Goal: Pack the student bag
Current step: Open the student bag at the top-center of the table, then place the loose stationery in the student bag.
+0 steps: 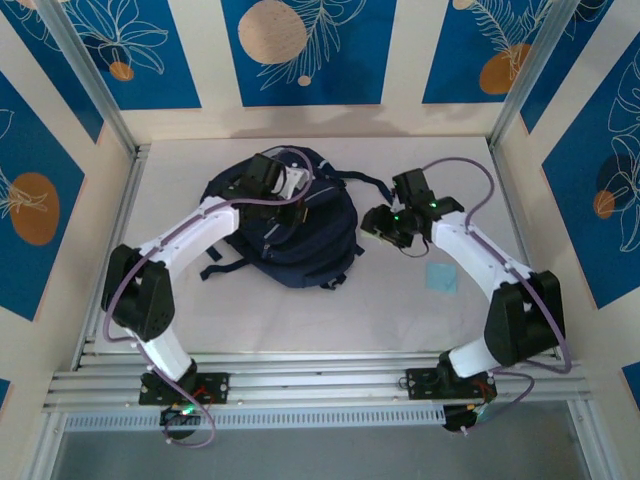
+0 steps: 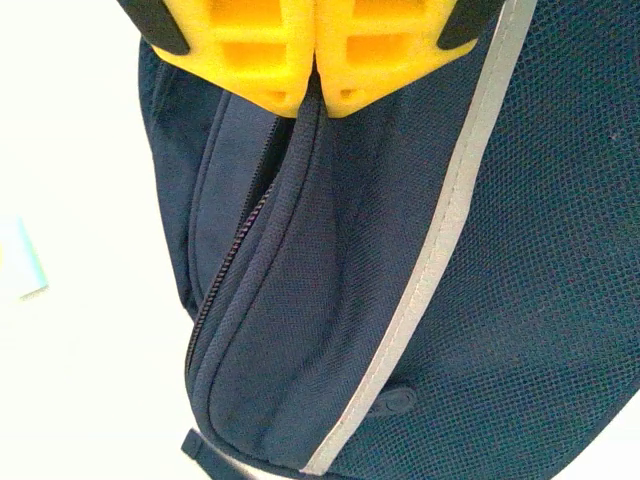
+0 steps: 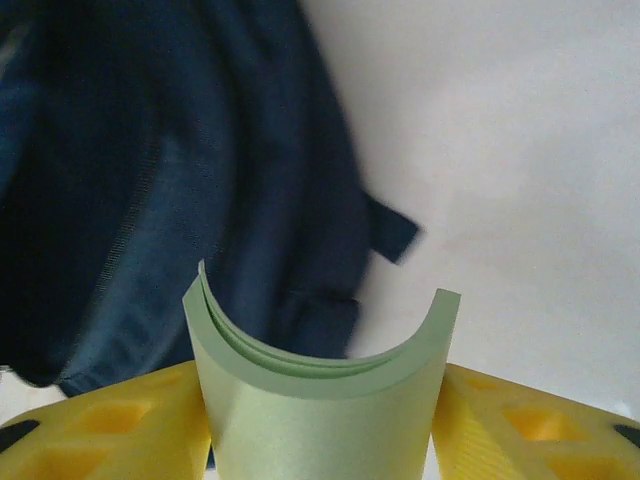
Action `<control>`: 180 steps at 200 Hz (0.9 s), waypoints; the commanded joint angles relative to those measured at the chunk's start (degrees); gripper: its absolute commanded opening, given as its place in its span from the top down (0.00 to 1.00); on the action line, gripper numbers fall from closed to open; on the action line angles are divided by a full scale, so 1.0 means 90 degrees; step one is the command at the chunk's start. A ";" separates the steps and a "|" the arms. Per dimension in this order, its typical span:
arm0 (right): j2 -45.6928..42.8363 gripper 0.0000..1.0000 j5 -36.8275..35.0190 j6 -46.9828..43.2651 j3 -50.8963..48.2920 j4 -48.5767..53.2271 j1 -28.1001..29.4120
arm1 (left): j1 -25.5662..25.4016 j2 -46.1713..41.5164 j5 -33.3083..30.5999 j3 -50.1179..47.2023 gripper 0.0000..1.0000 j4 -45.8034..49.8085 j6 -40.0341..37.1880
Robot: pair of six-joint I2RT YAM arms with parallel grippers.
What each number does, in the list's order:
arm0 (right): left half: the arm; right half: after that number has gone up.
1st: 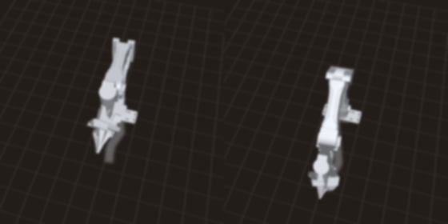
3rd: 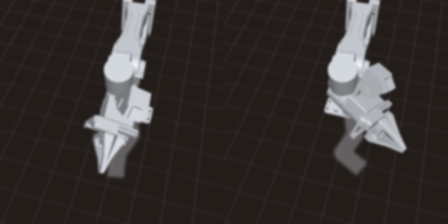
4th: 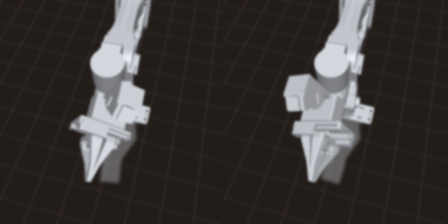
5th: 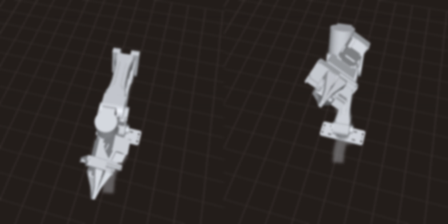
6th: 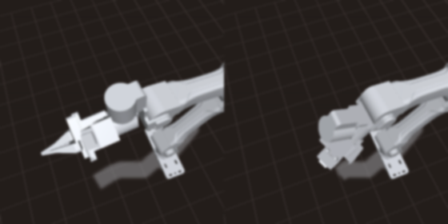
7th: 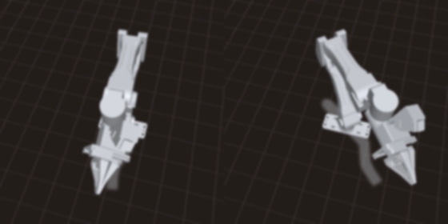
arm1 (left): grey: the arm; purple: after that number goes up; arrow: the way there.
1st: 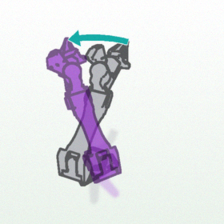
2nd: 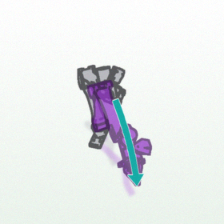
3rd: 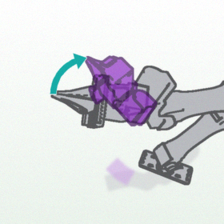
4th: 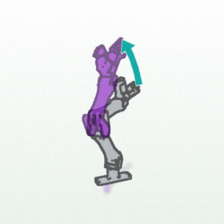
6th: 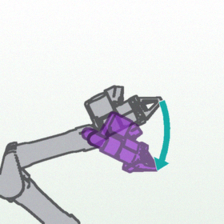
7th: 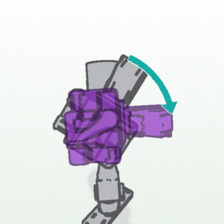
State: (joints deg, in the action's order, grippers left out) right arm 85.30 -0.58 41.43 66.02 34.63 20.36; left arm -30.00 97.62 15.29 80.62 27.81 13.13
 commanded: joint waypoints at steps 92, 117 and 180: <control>0.2499 0.13 0.0892 0.0388 0.2343 -0.0419 0.0931 | 0.0257 -0.0339 0.0944 -0.0193 1.00 -0.1451 0.1284; 0.2385 0.13 0.1071 0.0454 0.2108 -0.0722 0.0931 | 0.0257 -0.0283 0.1085 -0.0198 1.00 -0.1562 0.1410; 0.2173 0.54 0.1667 0.0924 0.1545 -0.1802 0.0977 | 0.0228 -0.0222 0.1360 -0.0312 1.00 -0.1724 0.1653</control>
State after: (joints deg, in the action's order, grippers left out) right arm 107.24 9.28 47.94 80.18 23.11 28.36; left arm -27.88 97.54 23.11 77.87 17.98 25.89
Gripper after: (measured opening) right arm 0.523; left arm 0.050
